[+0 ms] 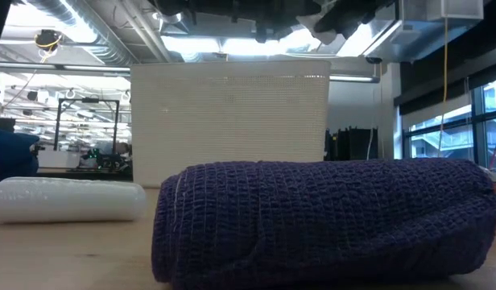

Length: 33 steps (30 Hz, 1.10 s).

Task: Pick & place medical supplies in basket/bin
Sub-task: Put the top white rolled gauze into the white bin

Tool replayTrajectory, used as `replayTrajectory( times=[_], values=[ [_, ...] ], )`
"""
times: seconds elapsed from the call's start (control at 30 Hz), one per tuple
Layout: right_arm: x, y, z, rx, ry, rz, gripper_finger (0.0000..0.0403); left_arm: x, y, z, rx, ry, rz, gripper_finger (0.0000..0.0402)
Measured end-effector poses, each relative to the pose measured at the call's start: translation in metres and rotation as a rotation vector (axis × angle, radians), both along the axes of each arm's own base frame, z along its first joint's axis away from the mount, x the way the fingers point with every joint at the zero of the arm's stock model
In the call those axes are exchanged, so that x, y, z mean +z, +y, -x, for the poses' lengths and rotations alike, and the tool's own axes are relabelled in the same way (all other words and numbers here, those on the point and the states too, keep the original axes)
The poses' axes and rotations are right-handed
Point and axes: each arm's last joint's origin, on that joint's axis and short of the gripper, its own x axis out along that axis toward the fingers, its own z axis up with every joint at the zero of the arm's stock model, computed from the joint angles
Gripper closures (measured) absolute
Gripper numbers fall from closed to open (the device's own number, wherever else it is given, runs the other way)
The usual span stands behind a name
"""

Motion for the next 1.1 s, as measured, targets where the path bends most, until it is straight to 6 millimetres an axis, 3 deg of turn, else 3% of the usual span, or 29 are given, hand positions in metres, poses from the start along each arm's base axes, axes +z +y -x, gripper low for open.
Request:
replayTrajectory(
  times=[0.23, 0.47, 0.63, 0.87, 1.1],
  values=[
    [0.000, 0.000, 0.000, -0.001, 0.003, -0.009, 0.0323, 0.001, 0.001, 0.001, 0.000, 0.003, 0.007, 0.0343],
    [0.000, -0.006, 0.005, -0.019, 0.014, -0.011, 0.0217, -0.001, 0.008, 0.007, 0.028, 0.066, 0.022, 0.0343],
    [0.010, -0.010, 0.022, -0.050, -0.013, -0.005, 0.0147, -0.003, 0.018, 0.016, 0.072, 0.157, 0.063, 0.0343],
    [0.026, -0.016, 0.046, -0.169, -0.088, 0.030, 0.0115, -0.014, 0.055, 0.036, 0.181, 0.335, 0.173, 0.0343],
    [0.027, -0.018, 0.050, -0.196, -0.088, 0.020, 0.0114, -0.030, 0.087, 0.054, 0.215, 0.465, 0.362, 0.0343]
  ],
)
